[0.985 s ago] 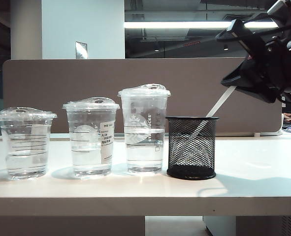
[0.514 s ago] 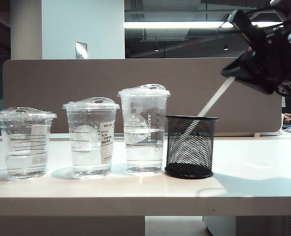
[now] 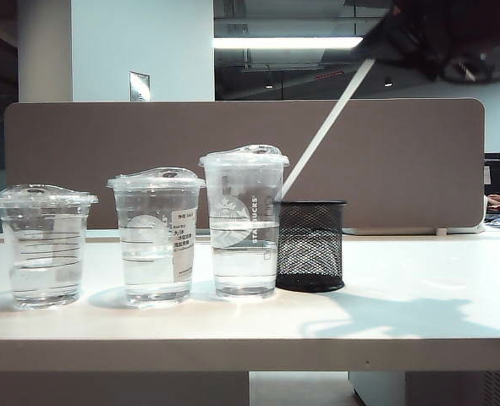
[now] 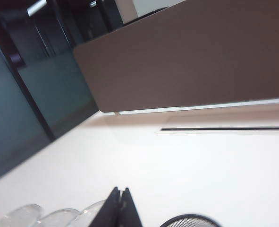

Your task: Pick up the straw and insert it into the medium coffee cup.

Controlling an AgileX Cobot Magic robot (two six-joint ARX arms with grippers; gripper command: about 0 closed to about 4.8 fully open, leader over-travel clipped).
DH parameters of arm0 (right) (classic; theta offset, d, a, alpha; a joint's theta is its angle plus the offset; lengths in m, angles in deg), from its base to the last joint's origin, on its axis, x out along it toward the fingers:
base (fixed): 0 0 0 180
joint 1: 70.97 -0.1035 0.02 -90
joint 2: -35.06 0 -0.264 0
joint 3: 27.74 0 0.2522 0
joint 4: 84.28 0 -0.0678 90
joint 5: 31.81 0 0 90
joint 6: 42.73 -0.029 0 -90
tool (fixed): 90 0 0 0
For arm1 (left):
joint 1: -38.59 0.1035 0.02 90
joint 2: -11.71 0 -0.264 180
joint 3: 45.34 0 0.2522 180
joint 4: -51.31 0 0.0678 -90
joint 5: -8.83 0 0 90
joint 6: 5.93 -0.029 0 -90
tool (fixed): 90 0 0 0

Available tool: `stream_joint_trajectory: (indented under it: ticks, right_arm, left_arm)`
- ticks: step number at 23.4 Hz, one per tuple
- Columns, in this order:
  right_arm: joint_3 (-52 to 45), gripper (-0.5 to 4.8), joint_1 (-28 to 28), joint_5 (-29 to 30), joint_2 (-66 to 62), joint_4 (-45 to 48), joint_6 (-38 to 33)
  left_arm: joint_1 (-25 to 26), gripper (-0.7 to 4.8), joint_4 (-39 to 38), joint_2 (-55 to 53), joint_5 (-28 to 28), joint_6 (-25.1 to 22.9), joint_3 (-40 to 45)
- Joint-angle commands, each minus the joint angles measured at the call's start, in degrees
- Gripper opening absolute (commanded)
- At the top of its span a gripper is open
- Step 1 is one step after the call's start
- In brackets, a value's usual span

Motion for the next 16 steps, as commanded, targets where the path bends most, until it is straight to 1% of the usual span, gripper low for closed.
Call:
stream_joint_trajectory:
  ticks: [1,2,3,5,7,9,11,12,16]
  right_arm:
    - [3.76,-0.01,-0.07,0.39,1.75,-5.97,5.92]
    - [4.81,-0.01,-0.07,0.39,2.1,-7.04,7.26]
    - [7.43,-0.01,-0.07,0.39,2.78,-9.81,10.34]
    - [11.82,-0.01,-0.04,0.39,2.99,-14.43,13.42]
    - [14.99,-0.01,-0.07,0.61,2.95,-16.98,14.84]
    - [17.81,-0.01,-0.07,2.47,2.86,-18.99,15.19]
    - [20.65,-0.01,-0.07,5.81,2.8,-21.51,15.19]
    - [23.02,-0.01,-0.2,8.33,2.6,-24.35,15.17]
    - [25.66,-0.01,-1.7,10.25,1.22,-27.17,15.15]
  left_arm:
    - [0.02,-0.01,0.72,-0.09,-0.22,-0.44,-0.11]
    - [0.02,-0.01,0.72,-0.11,-0.22,-0.42,-0.11]
    - [0.02,-0.01,0.74,-0.11,-0.22,-0.44,-0.09]
    - [0.02,-0.01,0.74,-0.11,-0.17,-0.44,-0.09]
    - [0.02,-0.01,0.74,-0.11,-0.09,-0.44,-0.09]
    - [0.02,-0.01,0.74,-0.11,-0.09,-0.44,-0.09]
    - [0.02,-0.01,0.74,-0.09,-0.09,-0.44,-0.09]
    - [0.02,-0.01,0.74,-0.11,-0.09,-0.44,-0.09]
    - [0.02,-0.01,0.76,-0.09,-0.09,-0.44,-0.09]
